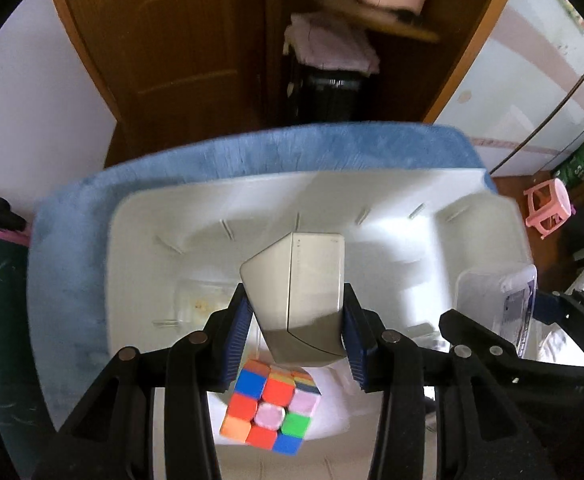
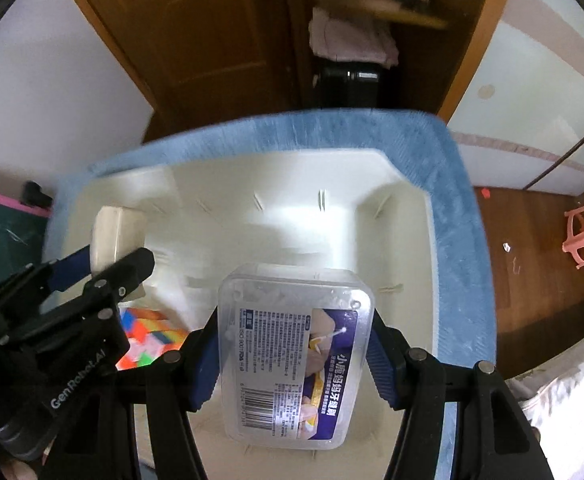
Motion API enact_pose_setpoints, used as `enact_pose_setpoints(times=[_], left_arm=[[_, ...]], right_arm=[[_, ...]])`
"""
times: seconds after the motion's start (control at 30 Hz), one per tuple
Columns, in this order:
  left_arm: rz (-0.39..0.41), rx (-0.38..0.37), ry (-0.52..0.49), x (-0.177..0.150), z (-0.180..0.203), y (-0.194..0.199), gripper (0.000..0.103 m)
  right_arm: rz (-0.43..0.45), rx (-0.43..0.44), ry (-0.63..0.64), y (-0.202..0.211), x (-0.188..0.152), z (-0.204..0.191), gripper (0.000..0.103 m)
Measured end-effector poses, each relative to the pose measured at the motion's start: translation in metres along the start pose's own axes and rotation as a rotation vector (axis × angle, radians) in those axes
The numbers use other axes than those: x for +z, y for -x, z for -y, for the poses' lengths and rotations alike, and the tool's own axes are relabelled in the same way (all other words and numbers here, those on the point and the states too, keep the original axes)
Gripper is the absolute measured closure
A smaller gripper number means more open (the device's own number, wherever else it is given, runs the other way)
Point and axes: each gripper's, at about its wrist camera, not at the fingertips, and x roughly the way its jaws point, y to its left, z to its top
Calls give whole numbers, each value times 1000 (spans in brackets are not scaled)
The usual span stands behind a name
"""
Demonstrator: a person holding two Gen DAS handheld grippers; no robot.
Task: Organize rigid objects
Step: 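Lower the beige block and clear case into the white tray and open both tools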
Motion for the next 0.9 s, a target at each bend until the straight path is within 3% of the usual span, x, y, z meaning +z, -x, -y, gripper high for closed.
enact_pose_setpoints(times=[0.33, 0.53, 0.7, 0.9], left_arm=[[-52, -4, -9, 0, -3, -21, 54], [0, 13, -7, 0, -7, -5, 25], [22, -7, 26, -1, -10, 16, 24], [69, -13, 27, -7, -7, 46, 24]], right_arm=[[-55, -43, 38, -39, 13, 1, 39], [-40, -23, 10, -30, 10, 8, 39], [24, -9, 0, -9, 14, 12, 30], [61, 6, -2, 22, 8, 9, 30]])
